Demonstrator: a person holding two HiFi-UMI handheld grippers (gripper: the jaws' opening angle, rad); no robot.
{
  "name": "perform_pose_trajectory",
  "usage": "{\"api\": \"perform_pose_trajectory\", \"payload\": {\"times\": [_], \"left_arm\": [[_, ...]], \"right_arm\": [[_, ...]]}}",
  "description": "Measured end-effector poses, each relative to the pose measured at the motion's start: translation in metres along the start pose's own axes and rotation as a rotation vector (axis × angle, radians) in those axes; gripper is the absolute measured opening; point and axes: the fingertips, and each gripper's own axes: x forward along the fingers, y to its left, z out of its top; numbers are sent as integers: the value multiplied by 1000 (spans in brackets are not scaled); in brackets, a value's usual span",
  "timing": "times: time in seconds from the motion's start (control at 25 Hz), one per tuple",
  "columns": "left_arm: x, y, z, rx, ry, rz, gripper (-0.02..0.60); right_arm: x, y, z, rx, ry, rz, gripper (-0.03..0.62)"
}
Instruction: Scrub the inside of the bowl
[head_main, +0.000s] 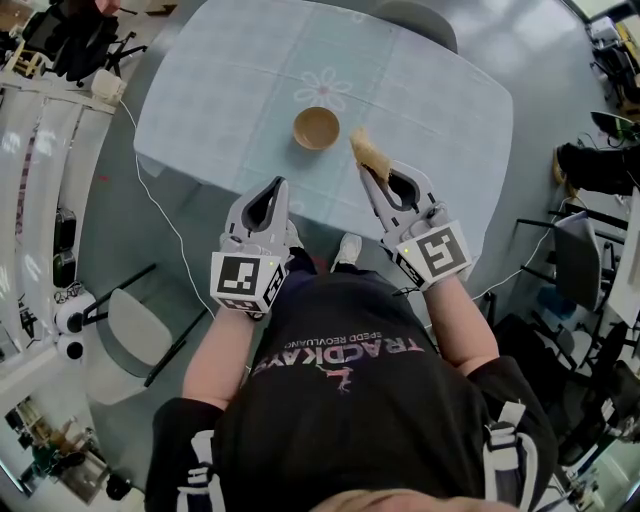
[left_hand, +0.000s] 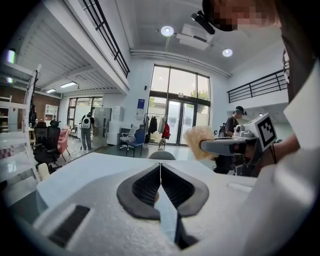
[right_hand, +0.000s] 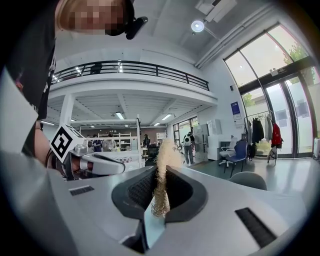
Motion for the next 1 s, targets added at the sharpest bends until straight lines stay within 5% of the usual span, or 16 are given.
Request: {"api": "perform_pose_trajectory", "payload": {"times": [0.52, 1.0], "left_arm": [[19, 15, -5, -21, 29, 40, 18], [69, 71, -32, -35, 138, -101, 18]], "right_arm": [[9, -15, -2, -5, 7, -5, 34], [80, -27, -30, 9, 116, -99, 34]]}}
